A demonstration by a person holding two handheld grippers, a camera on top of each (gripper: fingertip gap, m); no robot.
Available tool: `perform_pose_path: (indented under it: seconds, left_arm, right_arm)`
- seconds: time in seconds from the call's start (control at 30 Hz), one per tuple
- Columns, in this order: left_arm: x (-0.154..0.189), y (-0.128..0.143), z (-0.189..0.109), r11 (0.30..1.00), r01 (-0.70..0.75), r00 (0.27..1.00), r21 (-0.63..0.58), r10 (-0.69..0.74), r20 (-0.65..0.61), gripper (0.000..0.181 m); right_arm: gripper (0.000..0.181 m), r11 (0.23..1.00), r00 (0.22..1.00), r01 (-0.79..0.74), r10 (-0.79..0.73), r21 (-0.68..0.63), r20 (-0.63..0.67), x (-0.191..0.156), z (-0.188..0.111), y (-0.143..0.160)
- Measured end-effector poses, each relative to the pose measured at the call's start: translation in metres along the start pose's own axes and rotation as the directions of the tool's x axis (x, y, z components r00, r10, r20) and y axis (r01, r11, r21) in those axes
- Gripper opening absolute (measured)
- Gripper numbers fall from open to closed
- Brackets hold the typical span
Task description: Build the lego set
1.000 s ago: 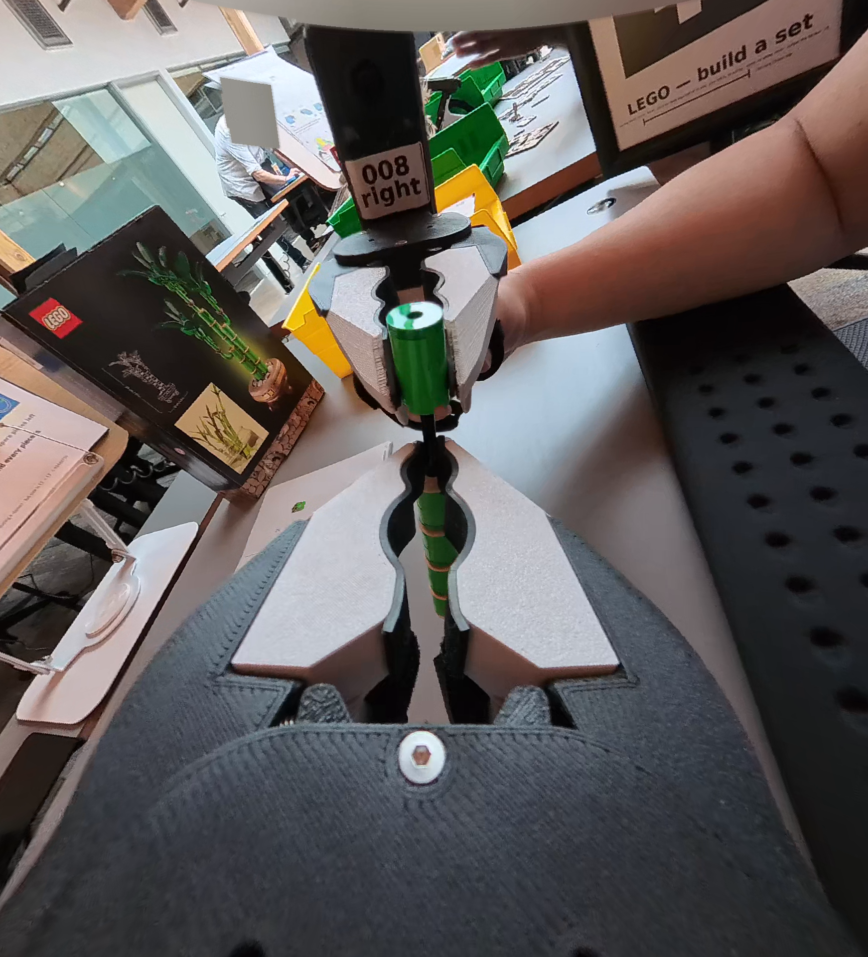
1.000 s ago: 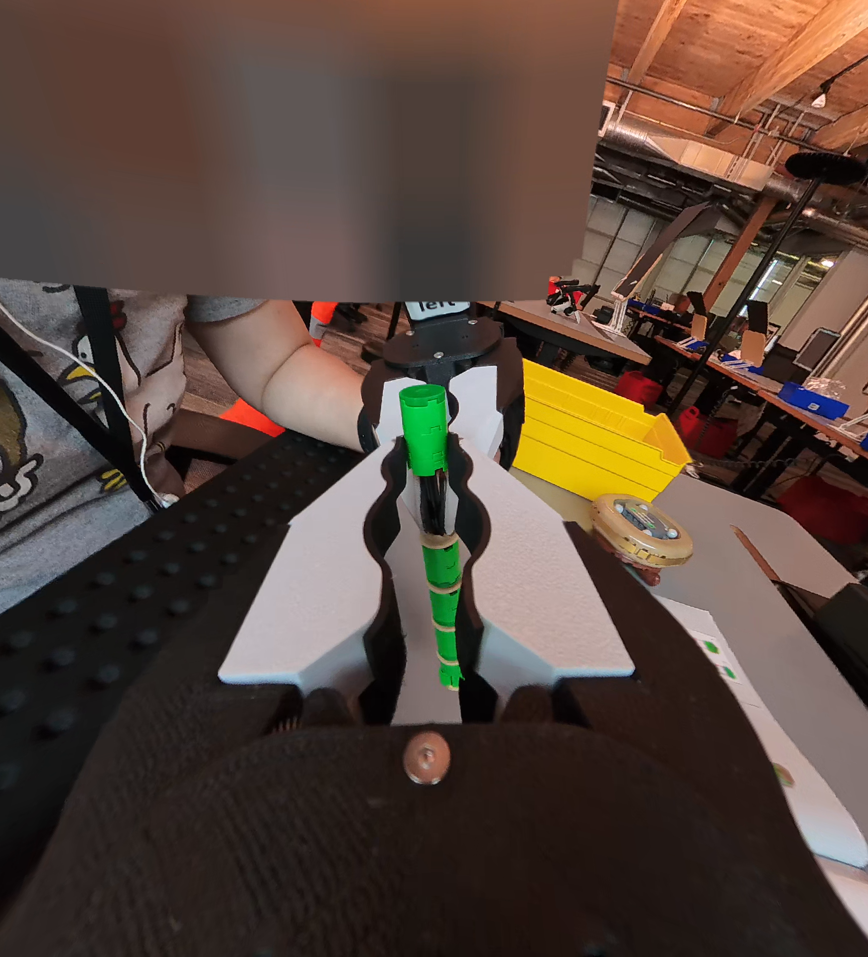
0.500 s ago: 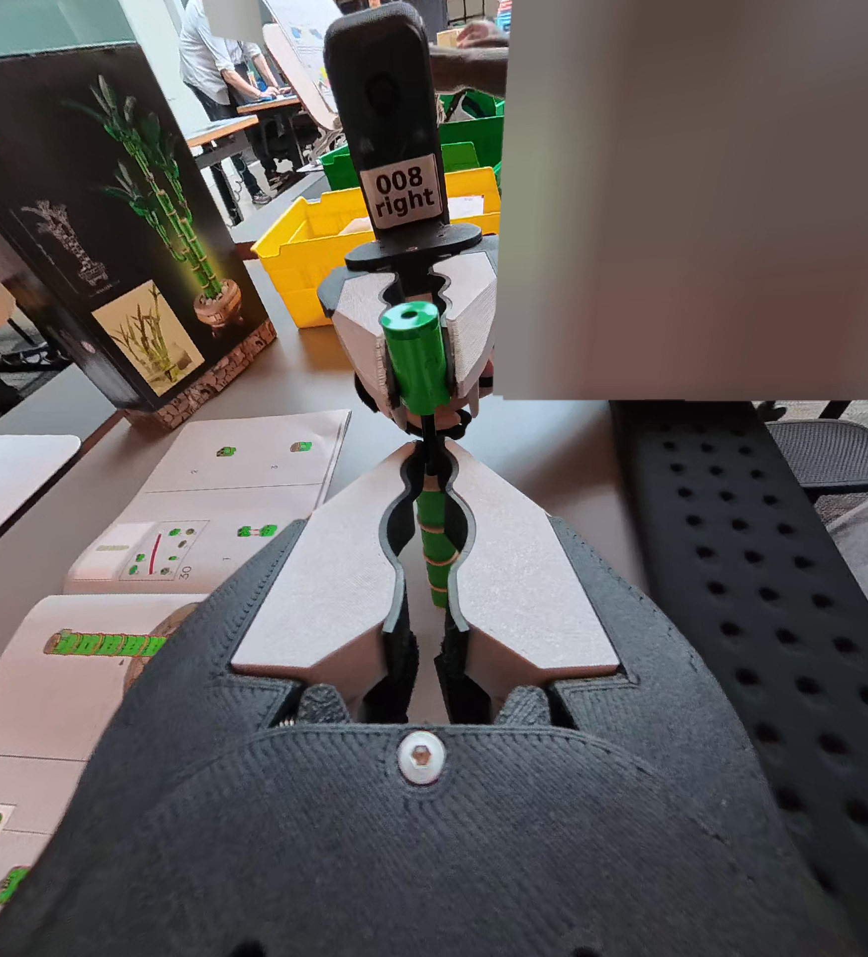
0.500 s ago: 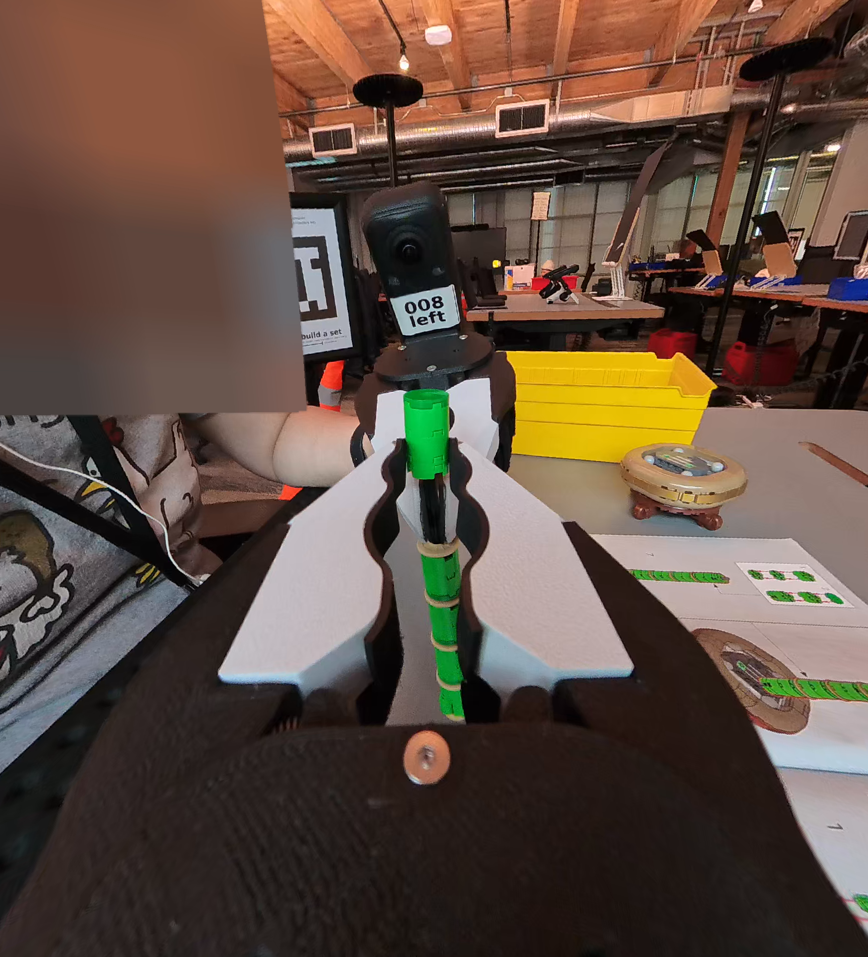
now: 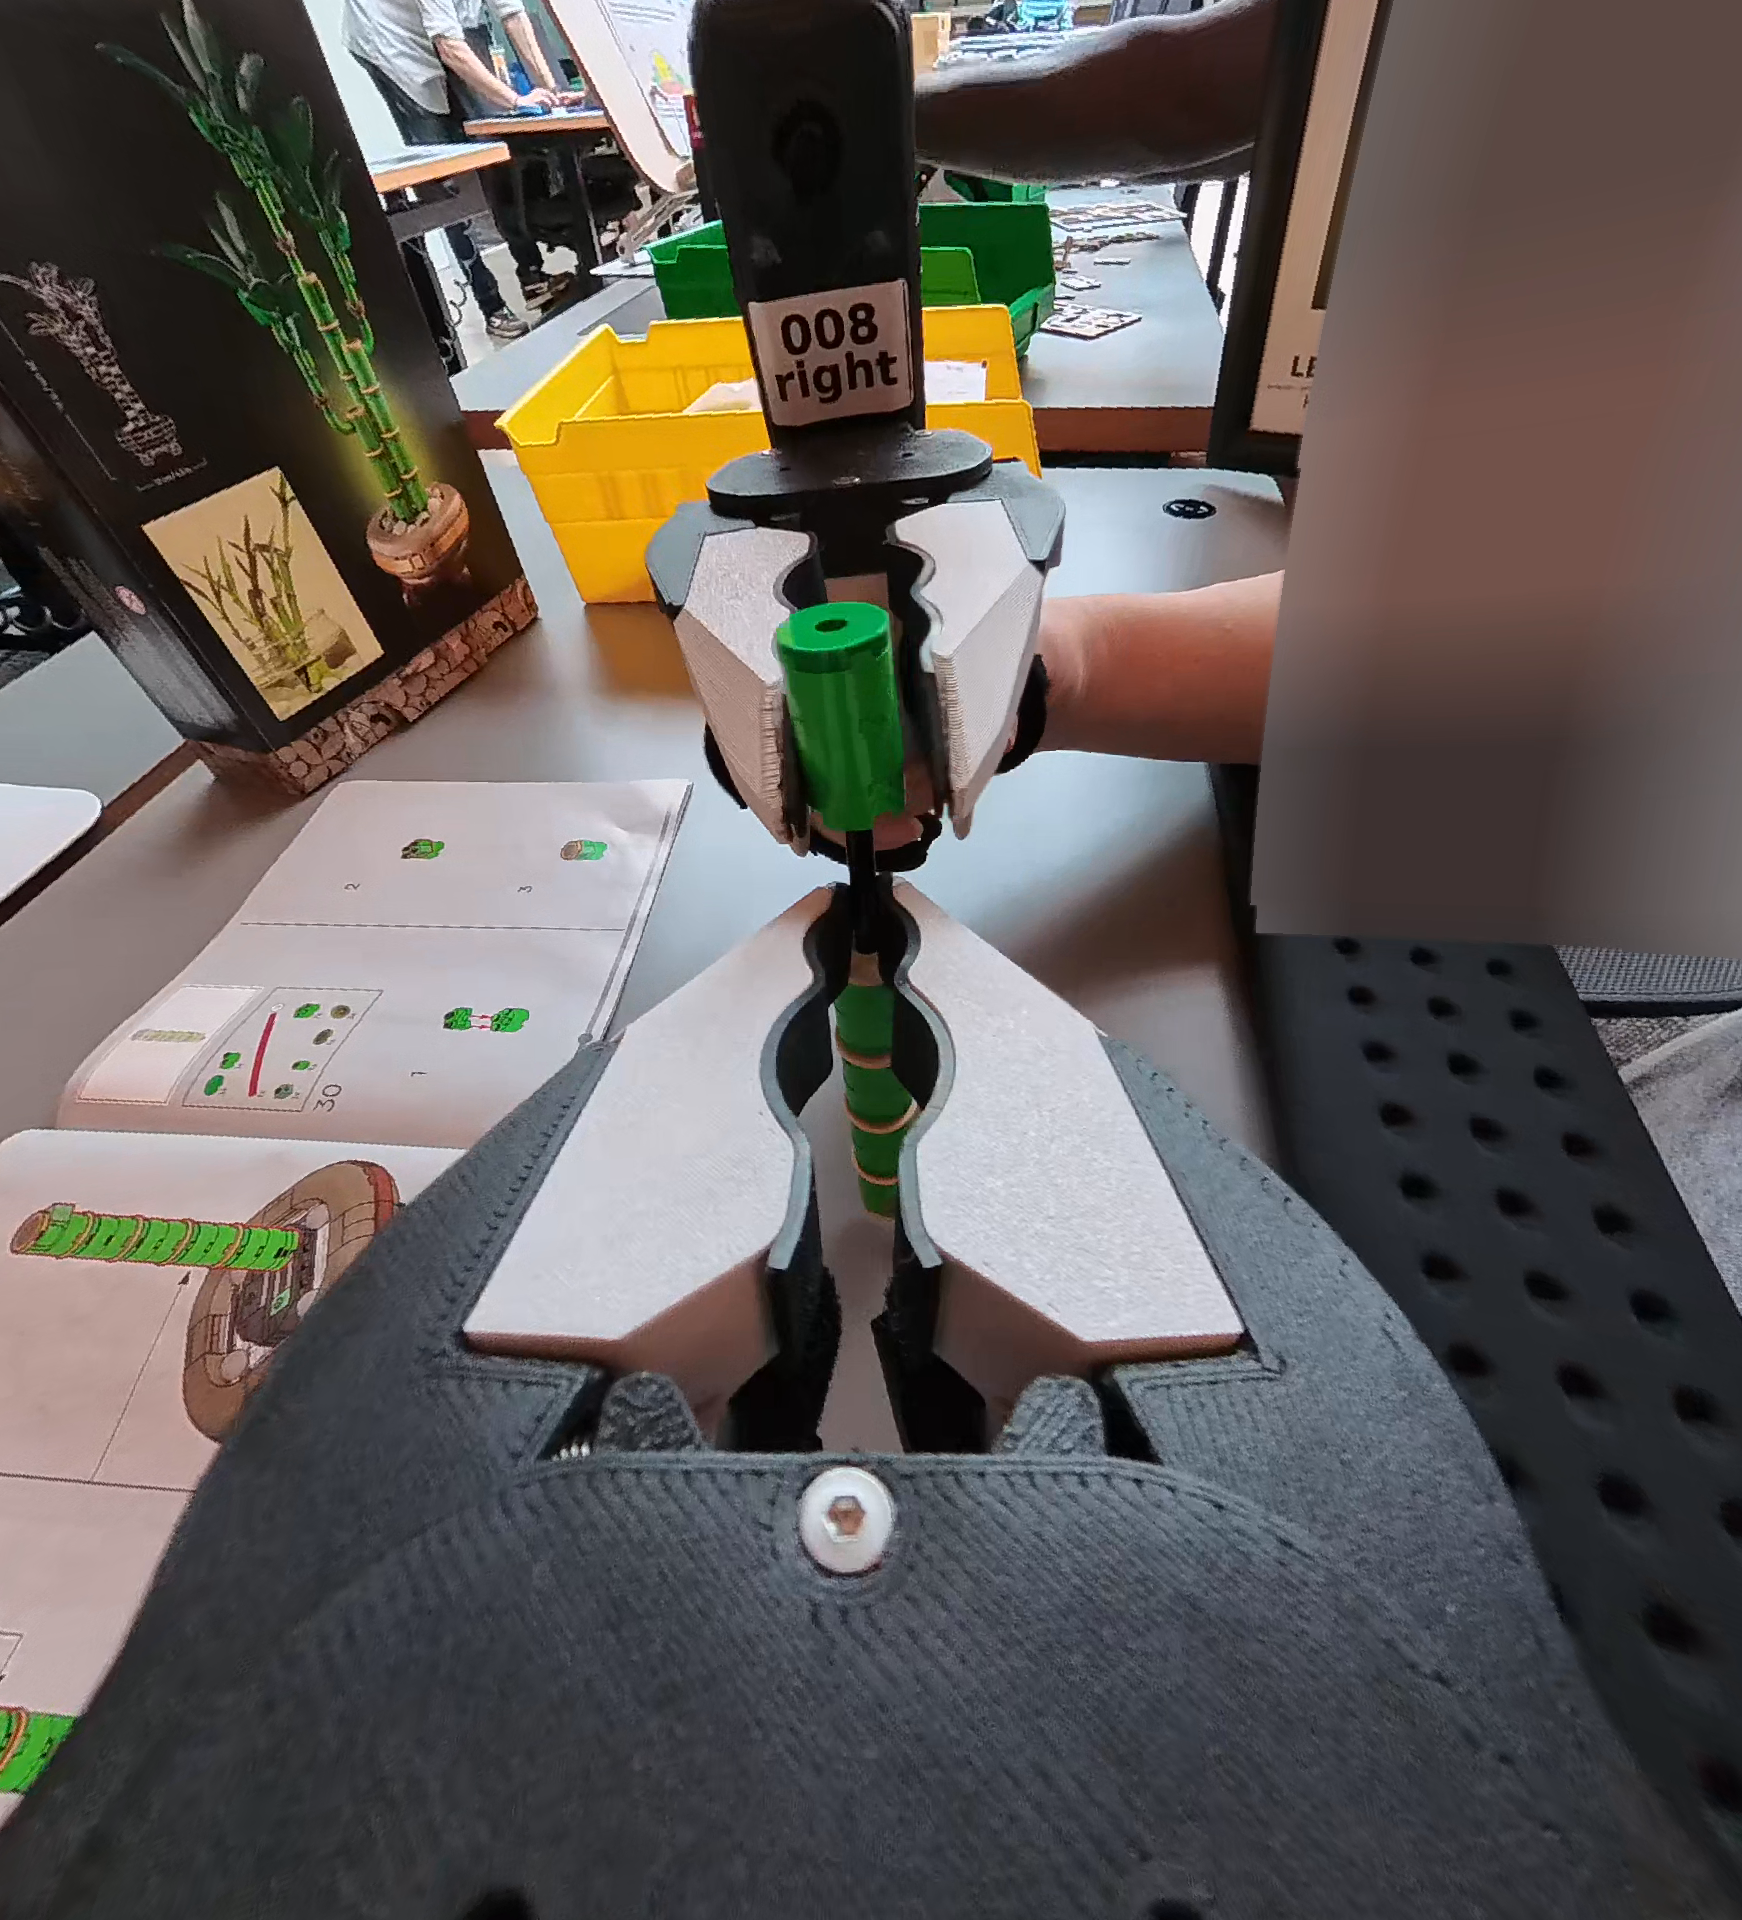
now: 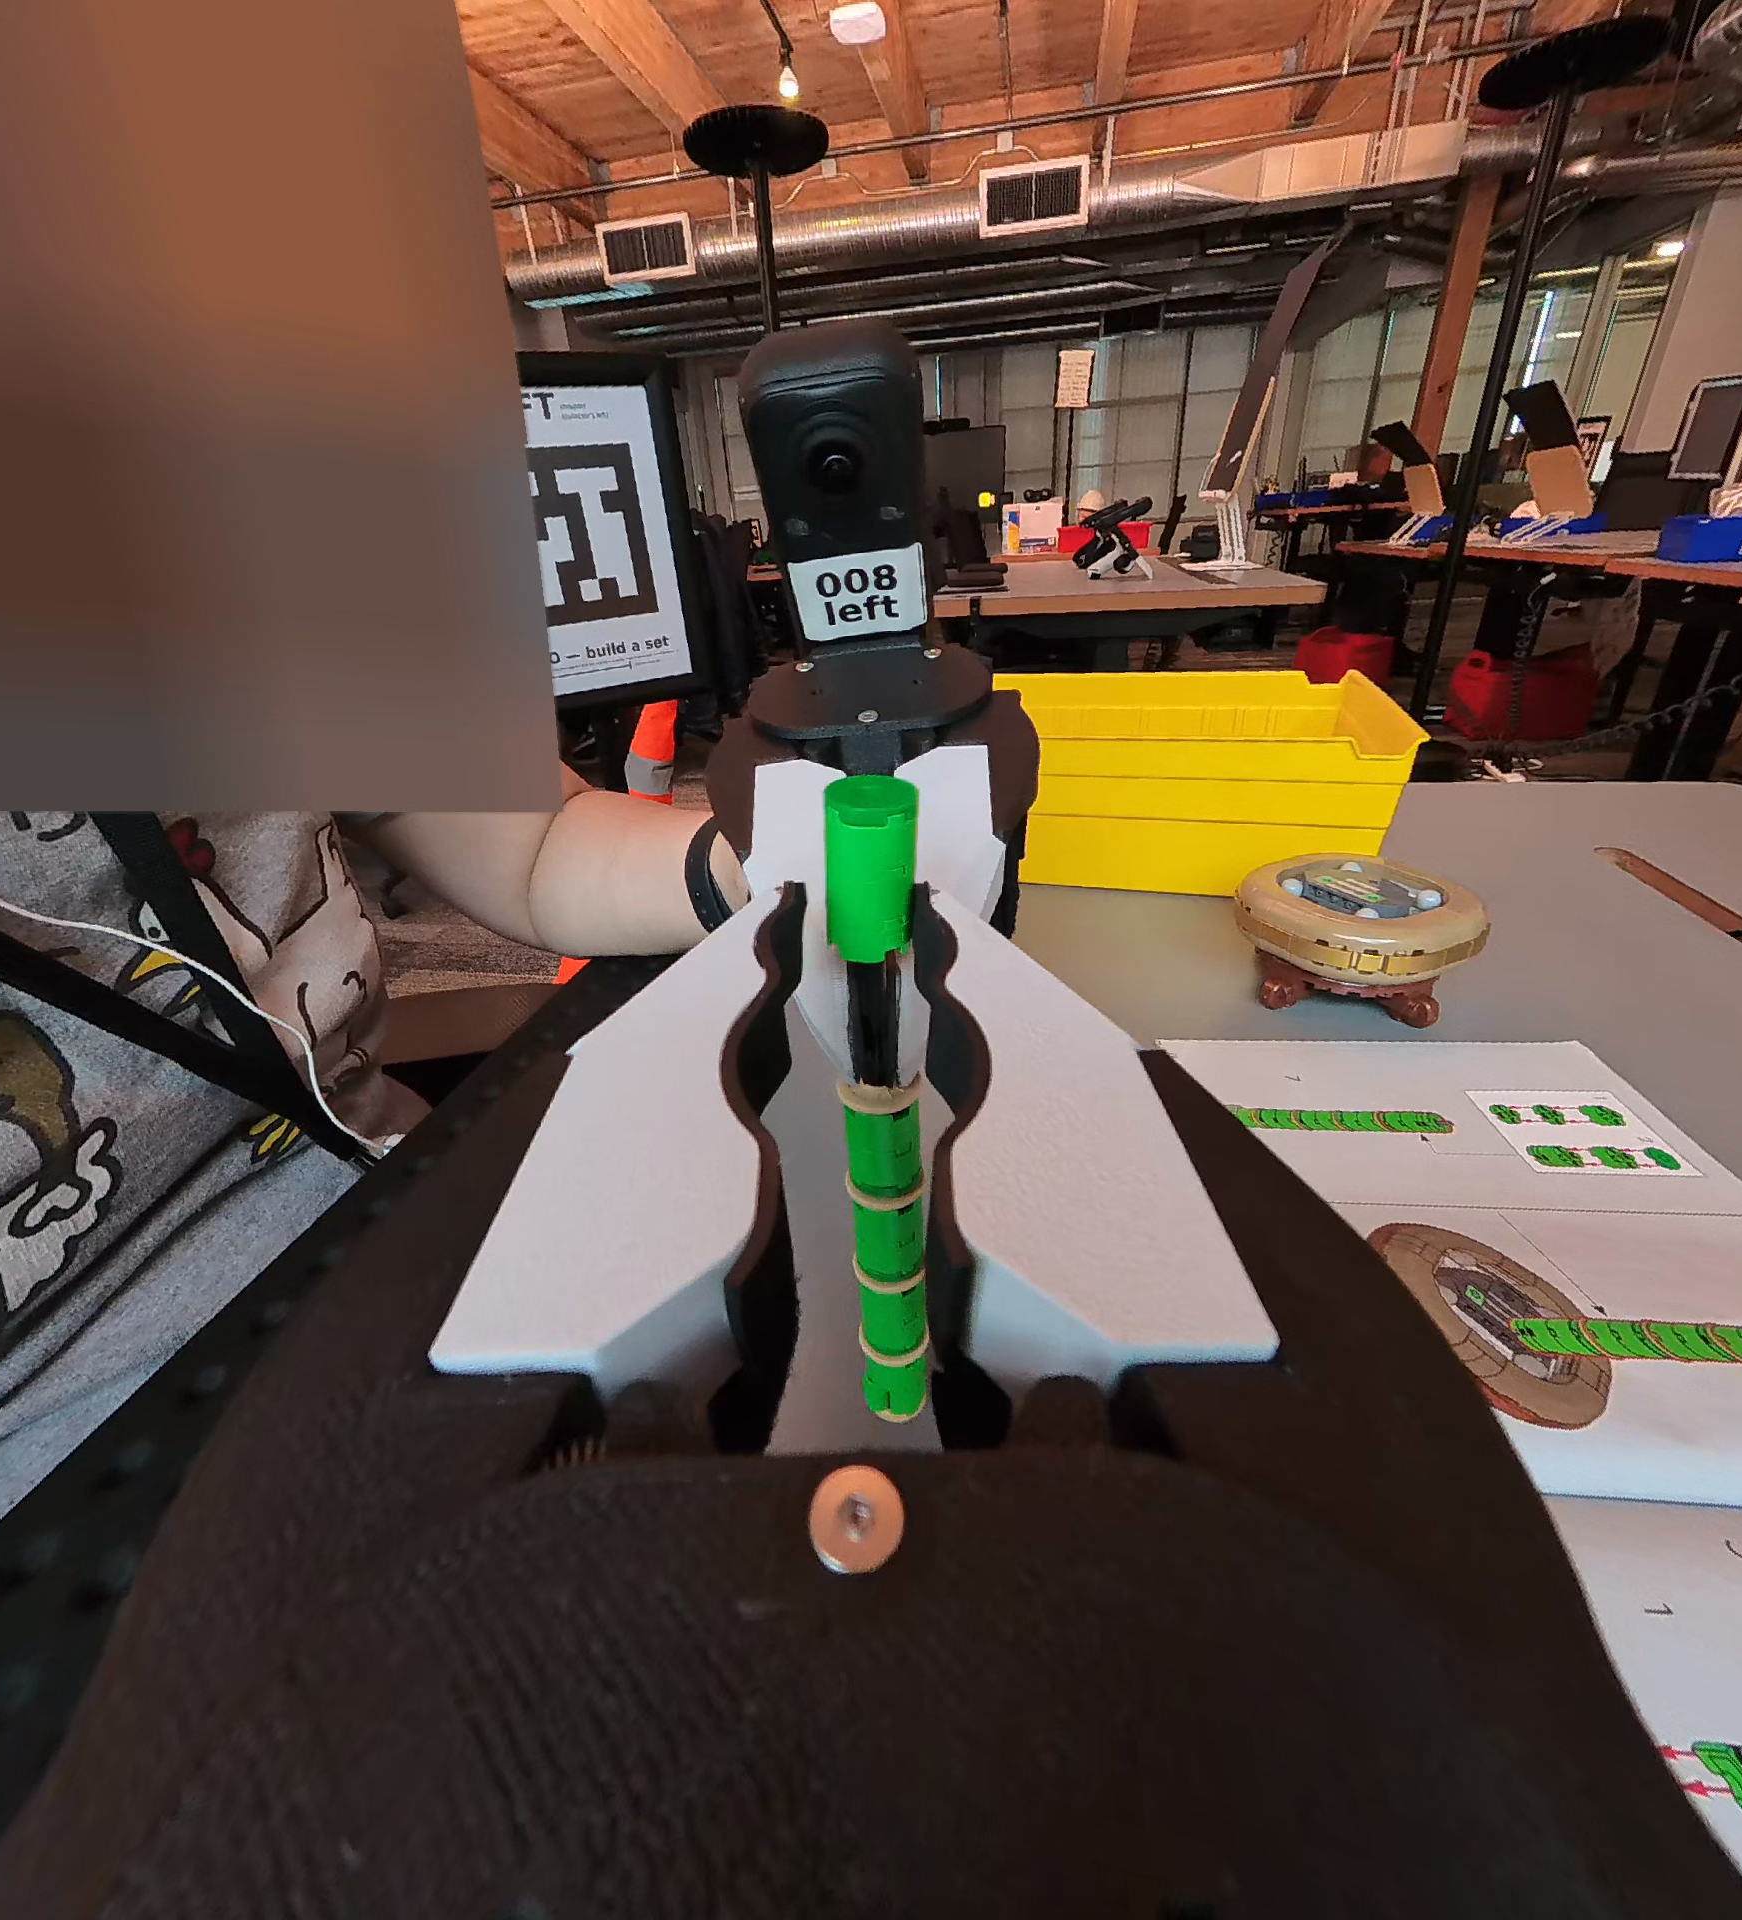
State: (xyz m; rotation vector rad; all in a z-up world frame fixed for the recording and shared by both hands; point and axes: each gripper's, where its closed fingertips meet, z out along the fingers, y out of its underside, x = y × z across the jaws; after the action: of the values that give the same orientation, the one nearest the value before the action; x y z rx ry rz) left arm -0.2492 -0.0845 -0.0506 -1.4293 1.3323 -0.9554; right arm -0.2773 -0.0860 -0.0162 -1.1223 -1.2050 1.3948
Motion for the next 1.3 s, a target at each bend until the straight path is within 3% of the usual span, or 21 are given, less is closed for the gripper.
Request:
perform_pose_path:
  seconds: [0.33,0.5,0.53,0.8,1.03,1.3]
  left_arm:
    - [0.001,0.005,0.003,1.000,0.007,1.000,-0.025,-0.008,-0.008,0.003]
    - [0.000,0.007,0.004,0.999,0.015,1.000,-0.029,-0.015,-0.008,0.003]
    - [0.000,0.007,0.004,0.999,0.015,1.000,-0.031,-0.015,-0.006,0.003]
    - [-0.003,0.006,0.001,0.998,-0.014,0.999,-0.053,0.016,0.031,0.001]
    - [-0.003,0.002,-0.001,0.996,0.087,0.996,-0.017,-0.088,-0.007,0.001]
    - [-0.004,0.009,0.003,0.994,0.104,0.994,-0.044,-0.104,-0.015,0.001]
  right_arm:
    - [0.032,0.999,0.998,0.030,-0.028,0.032,-0.050,0.004,-0.004,-0.012]
    - [0.026,0.999,0.998,0.033,-0.032,0.024,-0.046,0.002,-0.005,-0.013]
    - [0.015,0.999,0.999,0.027,-0.027,0.016,-0.038,0.001,-0.005,-0.012]
    - [0.014,0.997,0.997,-0.069,0.070,0.034,-0.045,0.006,-0.004,-0.013]
    - [0.015,0.993,0.992,-0.103,0.107,0.061,-0.067,0.011,-0.005,-0.016]
    - [0.015,0.993,0.991,-0.113,0.115,0.034,-0.067,0.012,-0.002,-0.008]
